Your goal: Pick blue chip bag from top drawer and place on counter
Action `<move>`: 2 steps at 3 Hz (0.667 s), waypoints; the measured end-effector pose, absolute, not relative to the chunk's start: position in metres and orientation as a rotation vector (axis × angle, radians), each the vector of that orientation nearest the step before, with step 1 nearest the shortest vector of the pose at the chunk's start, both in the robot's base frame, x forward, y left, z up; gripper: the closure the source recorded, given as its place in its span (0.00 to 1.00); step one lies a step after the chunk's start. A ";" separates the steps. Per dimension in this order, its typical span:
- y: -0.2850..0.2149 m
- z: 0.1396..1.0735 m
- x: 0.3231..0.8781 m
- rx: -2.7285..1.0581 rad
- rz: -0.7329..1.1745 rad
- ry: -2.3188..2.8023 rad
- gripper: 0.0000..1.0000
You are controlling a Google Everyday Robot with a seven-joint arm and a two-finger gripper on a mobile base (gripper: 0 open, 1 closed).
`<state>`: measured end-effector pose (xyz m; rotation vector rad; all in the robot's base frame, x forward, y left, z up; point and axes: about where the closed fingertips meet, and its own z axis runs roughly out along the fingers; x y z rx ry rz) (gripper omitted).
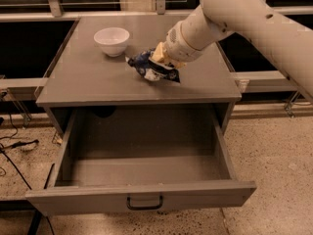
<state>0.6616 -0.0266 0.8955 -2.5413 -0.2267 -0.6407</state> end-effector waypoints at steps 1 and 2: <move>-0.027 0.896 0.662 -2.541 -0.641 -0.227 0.06; -0.027 0.895 0.662 -2.541 -0.641 -0.227 0.00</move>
Offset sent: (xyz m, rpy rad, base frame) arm 0.0000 0.0000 0.0000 0.0000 0.0000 0.0000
